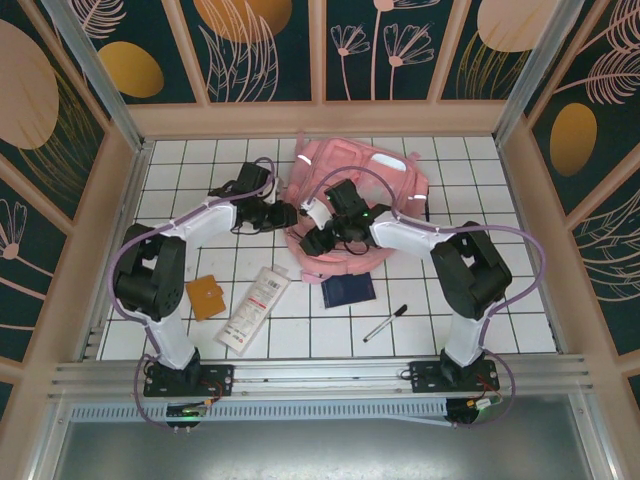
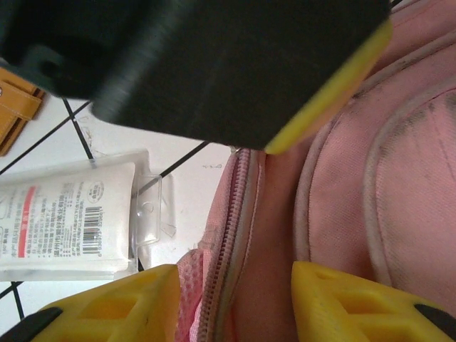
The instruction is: Pack books, pencil case, and school supplies into a backpack
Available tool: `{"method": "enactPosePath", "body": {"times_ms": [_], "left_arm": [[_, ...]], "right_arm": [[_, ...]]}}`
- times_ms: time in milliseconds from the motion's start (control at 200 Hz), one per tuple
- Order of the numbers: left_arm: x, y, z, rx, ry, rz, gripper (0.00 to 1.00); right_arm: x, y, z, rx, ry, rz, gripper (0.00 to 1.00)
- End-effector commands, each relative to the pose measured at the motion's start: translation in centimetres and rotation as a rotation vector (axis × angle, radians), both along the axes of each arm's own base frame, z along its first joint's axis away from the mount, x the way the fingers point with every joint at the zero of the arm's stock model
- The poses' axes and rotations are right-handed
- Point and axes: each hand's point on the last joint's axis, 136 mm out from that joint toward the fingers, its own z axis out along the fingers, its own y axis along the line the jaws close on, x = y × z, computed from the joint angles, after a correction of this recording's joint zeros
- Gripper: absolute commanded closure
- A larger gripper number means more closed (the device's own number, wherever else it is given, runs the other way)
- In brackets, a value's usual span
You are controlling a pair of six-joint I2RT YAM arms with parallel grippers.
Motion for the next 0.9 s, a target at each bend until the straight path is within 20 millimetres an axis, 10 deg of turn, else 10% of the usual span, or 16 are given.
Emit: {"method": "enactPosePath", "body": {"times_ms": [0,155,275,656,721,831,896], "left_arm": [[-0.5,0.5,-1.5,0.035,0.034,0.014,0.69],[-1.1,1.2,-2.4,0.09,0.068,0.008,0.71],[-0.7,0.9,-1.7,0.056,0.029,0.013,1.0],[-0.3,-0.7,3.9,-0.074,-0.051,-0.006,1.0],[-0.4,-1.1,5.6,-0.129,-0.085,0.001,1.0],[0.1,-0.7,7.6,-0.162,-0.128,0.018,1.0],[0.8,0.7,8.6,-0.155,-0.16,0.054,1.0]], "right_arm": [[0.3,0.2,-1.0,-0.032,-0.033,0.012,0.54],[0.1,0.5,-1.2,-0.019,-0.031,0.026,0.52],[-0.1,0.9,-1.3,-0.014,-0.045,0.054,0.55],[1.4,1.9,-1.5,-0.02,-0.133,0.078,0.44],[1.8,2.1,-1.8,-0.026,-0.172,0.093,0.55],[1.6,1.3,-2.2,-0.079,-0.249,0.155,1.0],[0.8,0.9,-0.6,-0.067,-0.307,0.218,1.0]]}}
